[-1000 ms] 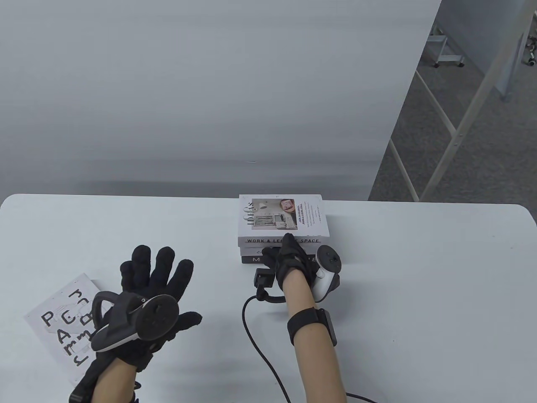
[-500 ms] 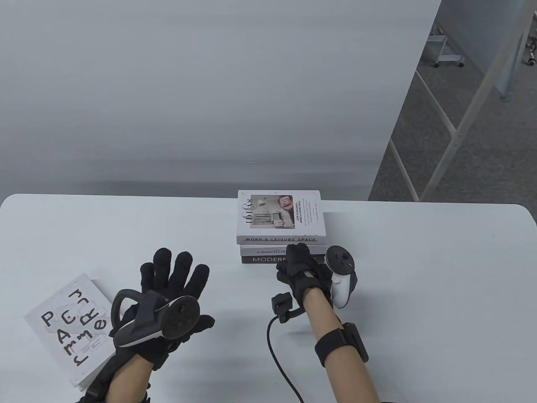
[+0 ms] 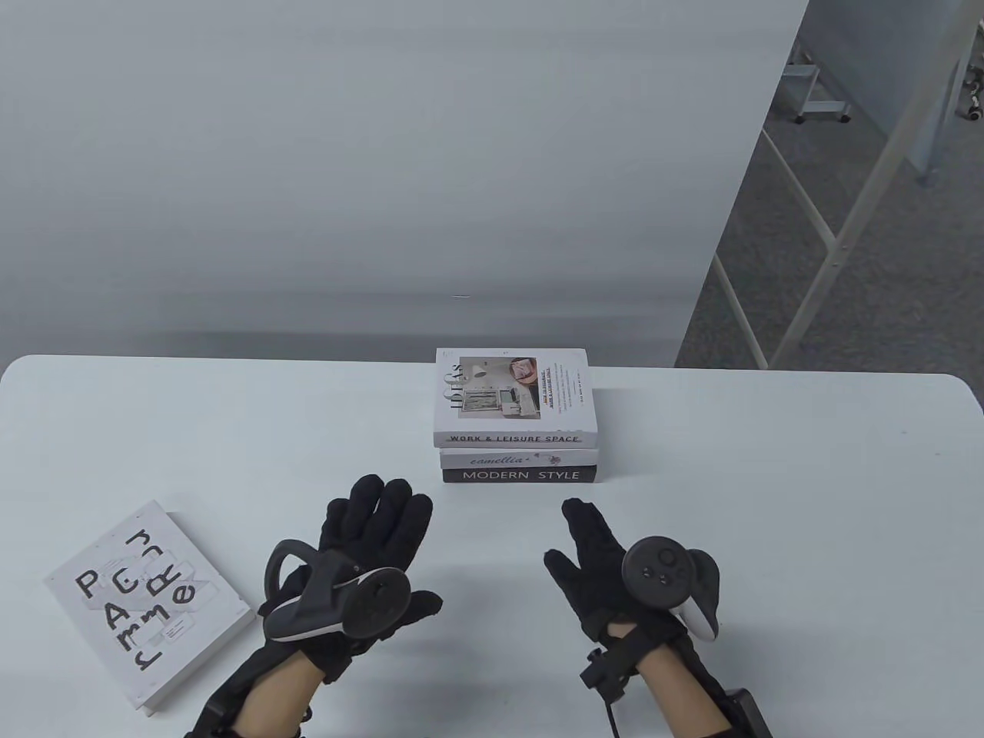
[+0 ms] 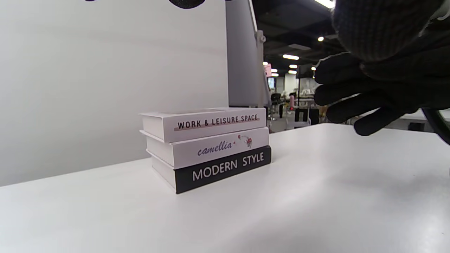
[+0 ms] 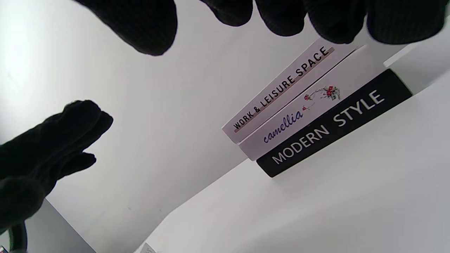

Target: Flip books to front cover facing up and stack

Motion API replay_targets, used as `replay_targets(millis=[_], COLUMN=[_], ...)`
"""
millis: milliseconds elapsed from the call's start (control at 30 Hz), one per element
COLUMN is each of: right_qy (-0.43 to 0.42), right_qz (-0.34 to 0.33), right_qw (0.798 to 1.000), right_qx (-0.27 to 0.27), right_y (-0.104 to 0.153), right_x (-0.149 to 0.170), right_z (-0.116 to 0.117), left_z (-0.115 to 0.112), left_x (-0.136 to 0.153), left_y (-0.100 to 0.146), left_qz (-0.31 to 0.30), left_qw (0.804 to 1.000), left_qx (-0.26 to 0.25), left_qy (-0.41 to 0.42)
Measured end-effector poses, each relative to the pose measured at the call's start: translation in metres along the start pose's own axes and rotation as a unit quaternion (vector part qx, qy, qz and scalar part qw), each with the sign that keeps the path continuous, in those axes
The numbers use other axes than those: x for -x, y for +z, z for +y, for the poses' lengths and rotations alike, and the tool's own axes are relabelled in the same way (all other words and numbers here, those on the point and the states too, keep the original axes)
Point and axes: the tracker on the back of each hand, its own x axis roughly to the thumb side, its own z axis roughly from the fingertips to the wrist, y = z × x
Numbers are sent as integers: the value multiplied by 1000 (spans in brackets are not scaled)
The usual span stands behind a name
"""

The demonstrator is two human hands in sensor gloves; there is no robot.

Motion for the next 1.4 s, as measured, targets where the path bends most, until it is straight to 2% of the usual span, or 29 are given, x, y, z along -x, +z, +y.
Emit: replay_targets(millis=[67, 167, 233, 400, 500, 567, 633, 800, 833, 900, 1033, 1067, 1167, 1333, 1400], right_qy=[40, 92, 147, 240, 258, 262, 269, 248, 242, 234, 225, 224, 223, 216, 209], right_qz=[-5, -3, 5, 28, 40, 42, 53, 62, 65, 64, 56, 55, 47, 48, 47], right_qw=[999, 996, 989, 969, 964, 962, 960, 966, 968, 970, 973, 973, 974, 975, 976], right_qx=[-5, -5, -31, -48, -55, -58, -53, -30, -26, -21, -15, -14, -15, -26, -21], right_y=[10, 19, 25, 30, 31, 31, 32, 36, 37, 39, 40, 40, 40, 40, 41], right_x=[0, 0, 0, 4, 6, 6, 7, 11, 12, 11, 6, 4, 0, 0, 0], right_z=[-6, -12, -15, -22, -25, -29, -36, -57, -60, -65, -72, -73, -74, -74, -76], left_z=[-6, -15, -23, -42, -52, -61, -71, -84, -85, -85, -85, -86, -88, -96, -102], left_x=[-2, -3, -3, 10, 24, 38, 51, 71, 81, 100, 145, 155, 176, 203, 213], left_y=[-1, -2, -3, -4, -3, 0, 2, 2, 2, 6, 25, 30, 43, 70, 86], left_qz=[-4, 5, 14, 49, 73, 99, 125, 172, 207, 234, 318, 341, 361, 417, 440], left_qw=[1000, 1000, 1000, 997, 995, 991, 987, 979, 973, 963, 932, 920, 887, 866, 850], left_qx=[-22, -17, -3, 50, 66, 83, 69, 102, 106, 130, 169, 179, 258, 271, 286], left_qy=[7, 11, -1, -27, -17, 24, 77, 31, 4, -35, -42, -73, -127, -56, -50])
